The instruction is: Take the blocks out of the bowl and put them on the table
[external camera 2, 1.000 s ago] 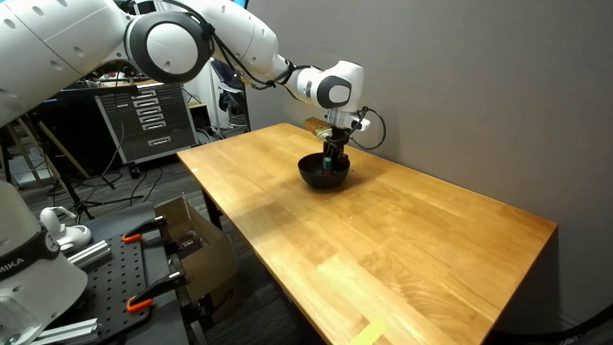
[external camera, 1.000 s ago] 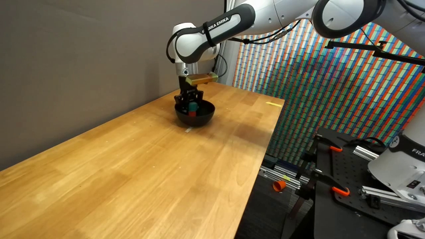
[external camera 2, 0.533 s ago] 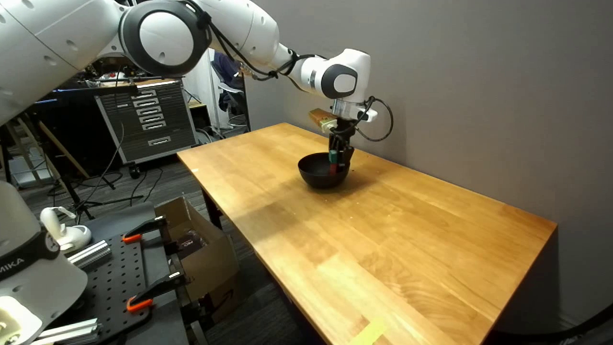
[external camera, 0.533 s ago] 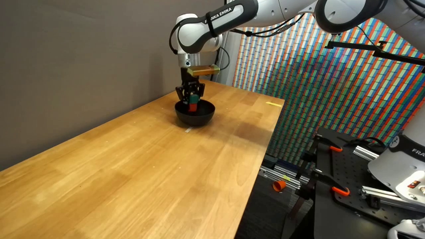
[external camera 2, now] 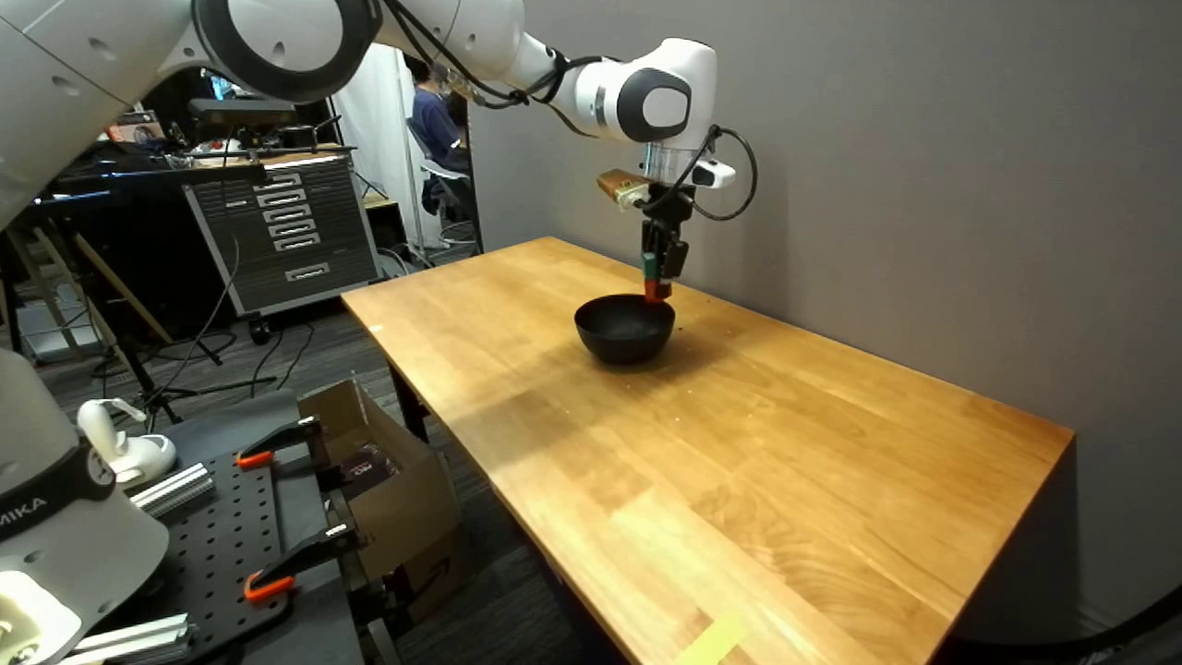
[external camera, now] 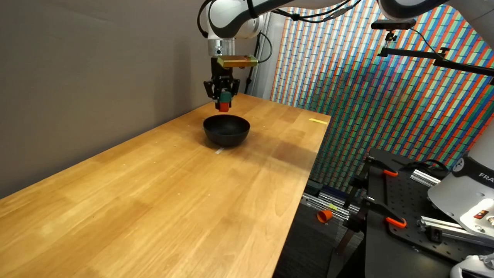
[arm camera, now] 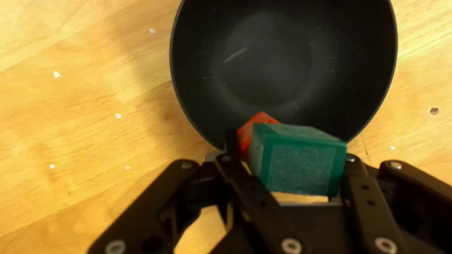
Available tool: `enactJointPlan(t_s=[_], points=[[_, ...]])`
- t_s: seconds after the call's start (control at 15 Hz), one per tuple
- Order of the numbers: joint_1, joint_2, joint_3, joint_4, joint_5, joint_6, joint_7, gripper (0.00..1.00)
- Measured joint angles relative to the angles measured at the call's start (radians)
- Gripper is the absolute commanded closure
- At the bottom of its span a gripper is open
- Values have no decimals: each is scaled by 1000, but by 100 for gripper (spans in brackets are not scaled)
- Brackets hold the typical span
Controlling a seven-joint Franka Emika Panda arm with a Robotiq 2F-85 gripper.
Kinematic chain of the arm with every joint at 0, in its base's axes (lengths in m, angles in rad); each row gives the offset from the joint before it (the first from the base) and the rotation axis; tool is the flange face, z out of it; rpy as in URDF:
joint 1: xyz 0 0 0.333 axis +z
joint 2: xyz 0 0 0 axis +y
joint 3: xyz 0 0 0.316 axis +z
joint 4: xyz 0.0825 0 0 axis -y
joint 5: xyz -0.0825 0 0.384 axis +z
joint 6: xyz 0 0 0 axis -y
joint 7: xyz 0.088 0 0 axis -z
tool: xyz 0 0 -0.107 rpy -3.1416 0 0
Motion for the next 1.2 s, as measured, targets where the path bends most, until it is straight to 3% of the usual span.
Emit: enactJointPlan(t_s=[0.47,0.93,1.2], points=[[-7,-143,-43,-231,9,63,83,76],[-17,-285,-69,-558,55,248,116,76],[-18,-340,-87,-690,58,329,136,76]])
